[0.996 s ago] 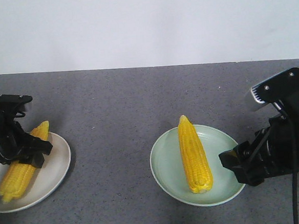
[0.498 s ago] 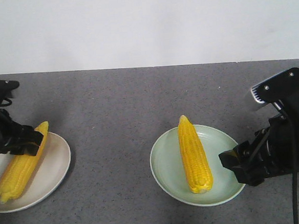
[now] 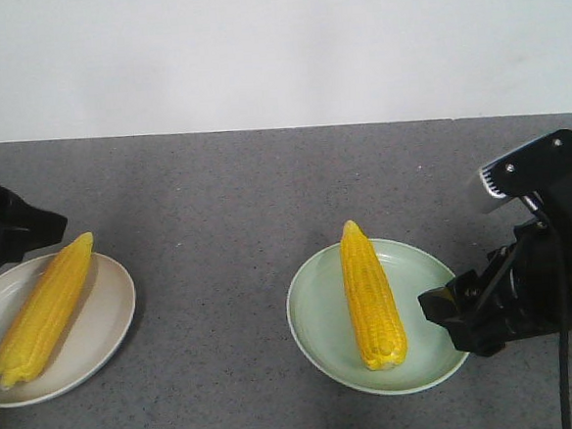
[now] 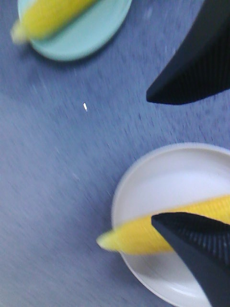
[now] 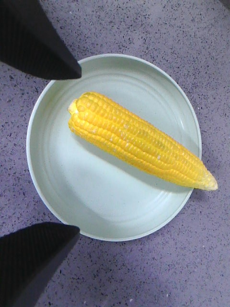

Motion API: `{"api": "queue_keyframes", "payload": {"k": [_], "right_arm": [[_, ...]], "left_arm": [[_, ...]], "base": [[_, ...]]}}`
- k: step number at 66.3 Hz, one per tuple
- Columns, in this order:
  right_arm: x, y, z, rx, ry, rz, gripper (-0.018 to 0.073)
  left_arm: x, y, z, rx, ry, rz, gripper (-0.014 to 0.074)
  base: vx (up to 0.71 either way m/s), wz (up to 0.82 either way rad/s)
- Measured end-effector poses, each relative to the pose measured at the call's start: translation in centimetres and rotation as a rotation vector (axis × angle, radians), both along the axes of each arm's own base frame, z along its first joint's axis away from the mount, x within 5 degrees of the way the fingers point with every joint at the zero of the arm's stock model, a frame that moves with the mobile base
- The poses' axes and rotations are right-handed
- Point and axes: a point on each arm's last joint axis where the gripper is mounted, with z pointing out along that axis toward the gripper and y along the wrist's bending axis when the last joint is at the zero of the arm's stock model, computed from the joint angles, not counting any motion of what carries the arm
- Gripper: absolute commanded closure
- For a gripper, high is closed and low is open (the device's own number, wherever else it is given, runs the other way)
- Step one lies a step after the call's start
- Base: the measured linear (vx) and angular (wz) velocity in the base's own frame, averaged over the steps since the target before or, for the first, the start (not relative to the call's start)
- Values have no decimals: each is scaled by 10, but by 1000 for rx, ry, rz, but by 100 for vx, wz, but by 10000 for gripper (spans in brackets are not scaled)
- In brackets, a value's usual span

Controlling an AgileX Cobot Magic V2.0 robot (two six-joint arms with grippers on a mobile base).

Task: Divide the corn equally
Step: 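Open the left gripper and withdraw it from the cob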

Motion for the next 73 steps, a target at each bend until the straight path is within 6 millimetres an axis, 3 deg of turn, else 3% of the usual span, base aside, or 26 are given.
{"api": "queue_keyframes", "payload": {"k": [13, 32, 47, 58, 73], "right_arm": [[0, 0, 0, 0, 0, 0, -20], [0, 0, 0, 1, 0, 0, -20], [0, 0, 0, 1, 0, 0, -20], [0, 0, 0, 1, 0, 0, -8], [0, 0, 0, 1, 0, 0, 155]], "left_arm": [[-36, -14, 16, -18, -62, -122, 178], [-72, -5, -10, -13, -42, -95, 192], [-84, 10, -22, -40, -51, 110, 192], [-84, 14, -22, -34, -67, 156, 198], [-84, 14, -22, -36, -65, 162, 305]], "base": [[0, 0], [0, 0], [0, 0], [0, 0], [0, 0]]}}
